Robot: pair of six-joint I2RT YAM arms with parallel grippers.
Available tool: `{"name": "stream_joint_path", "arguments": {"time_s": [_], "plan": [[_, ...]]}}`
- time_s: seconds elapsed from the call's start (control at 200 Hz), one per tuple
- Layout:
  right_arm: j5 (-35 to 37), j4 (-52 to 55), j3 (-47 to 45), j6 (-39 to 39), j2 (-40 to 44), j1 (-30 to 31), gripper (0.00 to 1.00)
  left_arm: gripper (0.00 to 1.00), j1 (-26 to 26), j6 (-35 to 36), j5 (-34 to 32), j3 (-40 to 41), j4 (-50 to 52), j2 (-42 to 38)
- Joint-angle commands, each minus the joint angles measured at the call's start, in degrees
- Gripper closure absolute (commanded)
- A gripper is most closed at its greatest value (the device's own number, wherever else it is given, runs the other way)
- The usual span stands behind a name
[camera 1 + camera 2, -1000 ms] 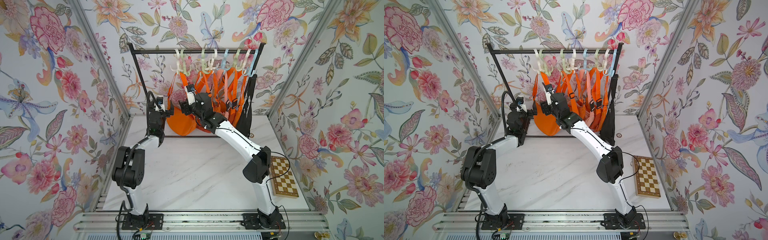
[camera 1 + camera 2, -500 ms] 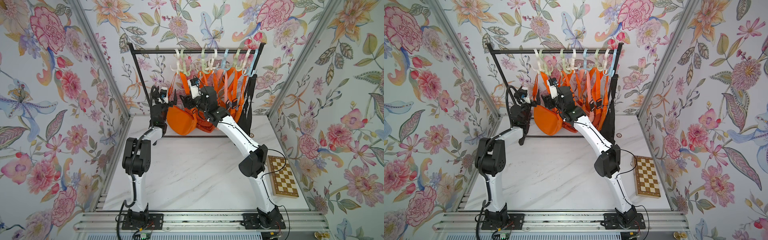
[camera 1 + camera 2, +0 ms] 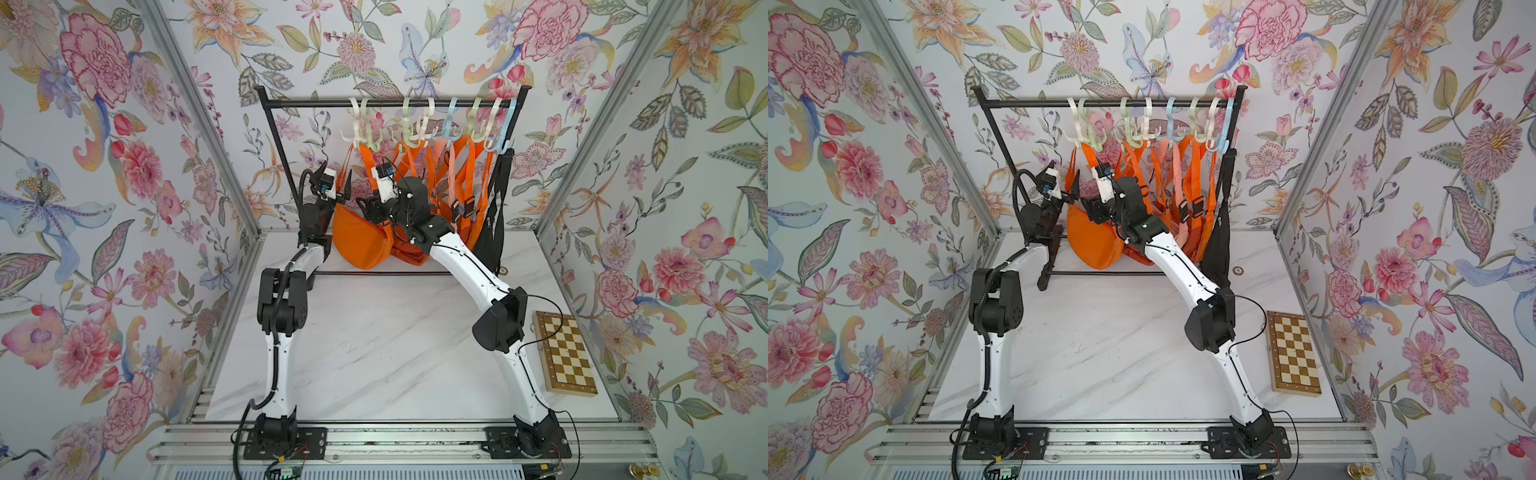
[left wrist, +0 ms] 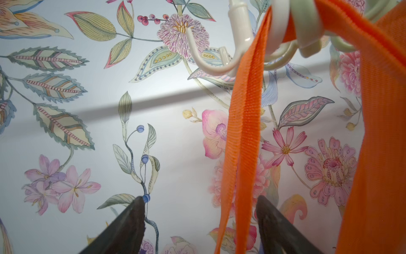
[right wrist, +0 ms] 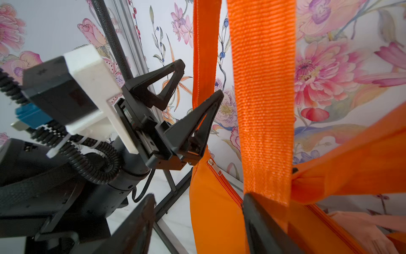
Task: Take the bag off the hook
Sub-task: Pick up the bag from the hook.
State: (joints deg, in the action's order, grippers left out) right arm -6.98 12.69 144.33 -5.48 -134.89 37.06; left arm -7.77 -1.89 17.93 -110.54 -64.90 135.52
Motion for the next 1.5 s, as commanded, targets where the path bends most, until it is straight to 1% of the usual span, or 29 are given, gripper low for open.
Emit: {"name": "stream_joint_path", "arguments": {"time_s": [0.0, 0.165, 0.21, 0.26, 0.37, 0.41, 0.455, 0.575, 0.766, 0.861, 0.946, 1.046, 1.101, 1.196, 1.296, 1.351, 1.366, 1.371, 1.376, 1.381, 1.386, 1.391, 1.401, 1.406, 1.416, 1.491], "plan": [[0.87, -0.85, 2.09, -0.81, -0.42, -1.29, 0.36, 0.21, 0.13, -2.14, 3.57, -3.28, 0.42, 2.09], [1.29, -0.84, 2.09, -0.59, 0.33, -1.29, 0.37, 0.29, 0.10, -2.29, 5.47, -6.02, 2.94, 3.89], [0.94, -0.85, 2.09, -0.59, 0.45, -1.30, 0.37, 0.33, 0.08, -2.33, 5.20, -6.64, 3.26, 4.23], [0.30, -0.65, 2.09, -0.42, 0.76, -1.21, 0.37, 0.41, 0.09, -2.25, 5.12, -7.50, 4.06, 4.56], [-0.01, 0.28, 1.02, 0.19, 2.17, -0.92, 0.37, 0.64, 0.10, -1.48, 6.67, -8.54, 5.22, 4.57], [-0.26, 0.22, 0.02, 0.42, 2.95, -0.69, 0.37, 0.74, 0.12, -1.45, 6.70, -8.64, 5.45, 4.38], [-0.27, 0.23, -0.68, 0.72, 3.60, -0.60, 0.37, 1.00, 0.09, -1.61, 5.85, -8.32, 5.12, 4.01], [-0.68, 0.30, -1.27, 0.68, 4.87, -0.84, 0.36, 1.00, 0.13, -2.02, 4.95, -6.21, 3.00, 2.15], [-5.98, -0.10, 2.21, -3.40, 3.56, -3.16, 0.34, 1.00, 0.02, -3.62, 6.83, -3.06, 1.25, -1.84], [-9.17, -2.75, 2.93, -4.96, 1.77, -3.96, 0.34, 1.00, -0.53, -3.73, 7.88, -1.99, 1.16, -3.04], [-12.55, -3.81, 6.58, -5.51, -1.66, -4.34, 0.34, 1.00, -0.97, -4.42, 7.84, -0.89, 0.85, -3.79], [-13.33, -4.98, 8.81, -6.69, -4.47, -4.95, 0.36, 1.00, -1.76, -3.27, 7.34, 0.86, 0.13, -5.08], [-13.40, -6.42, 8.64, -7.92, -5.06, -5.53, 0.41, 1.00, -1.98, -3.07, 6.99, 1.28, 0.21, -5.69], [-14.09, -8.60, 8.54, -10.21, -5.86, -6.54, 0.55, 1.00, -2.01, -3.40, 6.94, 1.30, 0.16, -6.49], [-14.54, -10.18, 8.43, -10.82, -6.00, -6.74, 0.64, 1.00, -1.99, -3.04, 6.87, 1.26, 0.90, -7.18], [-15.09, -11.00, 8.47, -11.08, -6.00, -6.74, 0.76, 1.00, -1.99, -2.94, 6.85, 1.25, 1.21, -7.46], [-15.31, -11.30, 8.46, -11.19, -5.91, -6.67, 0.81, 1.00, -1.99, -2.87, 6.85, 1.35, 1.31, -7.59], [-15.31, -11.30, 8.46, -11.19, -5.91, -6.67, 0.81, 1.00, -1.99, -2.86, 6.85, 1.41, 1.33, -7.61], [-15.40, -11.46, 8.45, -11.22, -5.91, -6.65, 0.84, 1.00, -1.94, -2.86, 6.81, 1.44, 1.35, -7.59], [-15.40, -11.46, 8.45, -11.22, -5.91, -6.65, 0.84, 1.00, -1.96, -2.90, 6.79, 1.50, 1.35, -7.57], [-15.46, -11.50, 8.48, -11.26, -5.91, -6.65, 0.86, 1.00, -1.97, -2.88, 6.77, 1.53, 1.36, -7.65], [-15.55, -11.64, 8.44, -11.32, -5.91, -6.65, 0.91, 1.00, -2.02, -2.91, 6.77, 1.50, 1.31, -7.69], [-15.59, -11.70, 8.47, -11.38, -5.91, -6.65, 0.95, 1.00, -2.04, -2.94, 6.77, 1.61, 1.28, -7.79], [-15.59, -11.70, 8.47, -11.38, -5.91, -6.65, 0.95, 1.00, -2.01, -2.94, 6.76, 1.67, 1.28, -7.80], [-15.60, -11.78, 8.43, -11.44, -5.91, -6.65, 1.00, 1.00, -1.99, -2.94, 6.76, 1.76, 1.27, -7.88], [-16.07, -11.93, 8.38, -11.39, -5.67, -6.41, 1.00, 1.00, -2.03, -3.03, 6.59, 2.53, 1.10, -8.49]]}}
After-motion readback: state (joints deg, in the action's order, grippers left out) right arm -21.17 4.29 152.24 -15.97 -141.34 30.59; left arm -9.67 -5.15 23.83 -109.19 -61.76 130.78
